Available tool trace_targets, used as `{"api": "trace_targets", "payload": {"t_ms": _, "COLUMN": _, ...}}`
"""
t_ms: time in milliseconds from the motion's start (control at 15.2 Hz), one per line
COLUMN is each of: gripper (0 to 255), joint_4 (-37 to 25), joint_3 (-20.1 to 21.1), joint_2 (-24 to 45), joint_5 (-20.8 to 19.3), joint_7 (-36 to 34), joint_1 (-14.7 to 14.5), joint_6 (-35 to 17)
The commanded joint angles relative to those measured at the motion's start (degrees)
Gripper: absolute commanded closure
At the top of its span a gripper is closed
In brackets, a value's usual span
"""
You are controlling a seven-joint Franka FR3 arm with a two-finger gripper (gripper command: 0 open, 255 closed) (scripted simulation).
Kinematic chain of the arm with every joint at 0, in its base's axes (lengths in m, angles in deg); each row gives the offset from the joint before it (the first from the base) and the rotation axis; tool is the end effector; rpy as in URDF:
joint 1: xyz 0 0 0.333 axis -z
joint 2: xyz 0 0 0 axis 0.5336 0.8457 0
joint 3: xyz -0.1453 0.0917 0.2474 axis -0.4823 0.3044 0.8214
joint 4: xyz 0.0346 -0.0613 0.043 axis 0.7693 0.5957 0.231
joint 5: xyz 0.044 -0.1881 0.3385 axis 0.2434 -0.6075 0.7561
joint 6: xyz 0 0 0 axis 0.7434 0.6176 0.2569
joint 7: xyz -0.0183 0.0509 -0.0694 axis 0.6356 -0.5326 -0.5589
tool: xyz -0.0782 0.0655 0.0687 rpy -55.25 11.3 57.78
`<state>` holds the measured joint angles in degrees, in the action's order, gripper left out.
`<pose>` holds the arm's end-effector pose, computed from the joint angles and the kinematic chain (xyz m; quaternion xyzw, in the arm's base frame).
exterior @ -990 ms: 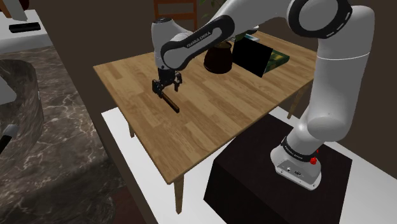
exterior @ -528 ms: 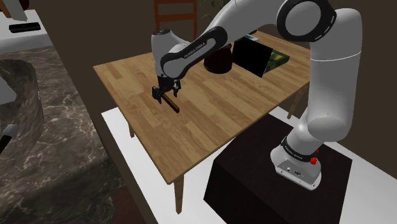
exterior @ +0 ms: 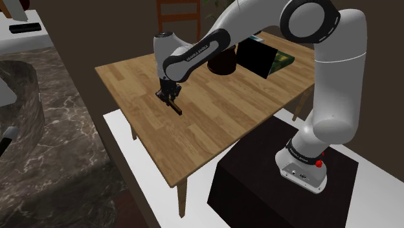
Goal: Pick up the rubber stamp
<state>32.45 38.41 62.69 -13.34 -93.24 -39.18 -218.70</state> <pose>0.6035 0.2207 0.2542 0.9974 -0.0697 0.0158 0.0059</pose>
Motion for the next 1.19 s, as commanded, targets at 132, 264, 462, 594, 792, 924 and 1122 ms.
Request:
{"api": "trace_targets", "payload": {"t_ms": 132, "gripper": 255, "joint_4": 0.2, "joint_3": -0.2, "joint_2": 0.0, "joint_5": 0.0, "joint_7": 0.0, "joint_1": 0.1, "joint_6": 0.2}}
{"api": "trace_targets", "payload": {"t_ms": 264, "gripper": 255, "joint_4": 0.2, "joint_3": -0.2, "joint_2": 0.2, "joint_5": -0.1, "joint_7": 0.0, "joint_1": 0.1, "joint_6": 0.1}}
{"api": "trace_targets", "payload": {"t_ms": 462, "gripper": 255, "joint_4": -0.2, "joint_3": 0.1, "joint_2": -1.2, "joint_5": 0.4, "joint_7": 0.4, "joint_1": 0.3, "joint_6": 1.8}}
{"api": "trace_targets", "payload": {"t_ms": 594, "gripper": 255, "joint_4": -0.5, "joint_3": 0.3, "joint_2": -2.1, "joint_5": 0.8, "joint_7": 0.6, "joint_1": 0.5, "joint_6": 3.0}}
{"api": "trace_targets", "payload": {"t_ms": 792, "gripper": 255, "joint_4": -1.1, "joint_3": 0.6, "joint_2": -3.3, "joint_5": 1.2, "joint_7": 0.9, "joint_1": 0.6, "joint_6": 4.8}}
{"api": "trace_targets", "payload": {"t_ms": 924, "gripper": 255, "joint_4": -1.6, "joint_3": 0.7, "joint_2": -4.1, "joint_5": 1.6, "joint_7": 1.2, "joint_1": 0.7, "joint_6": 6.0}}
{"api": "trace_targets", "payload": {"t_ms": 1122, "gripper": 255, "joint_4": -2.4, "joint_3": 0.9, "joint_2": -5.2, "joint_5": 2.0, "joint_7": 1.5, "joint_1": 0.8, "joint_6": 7.9}}
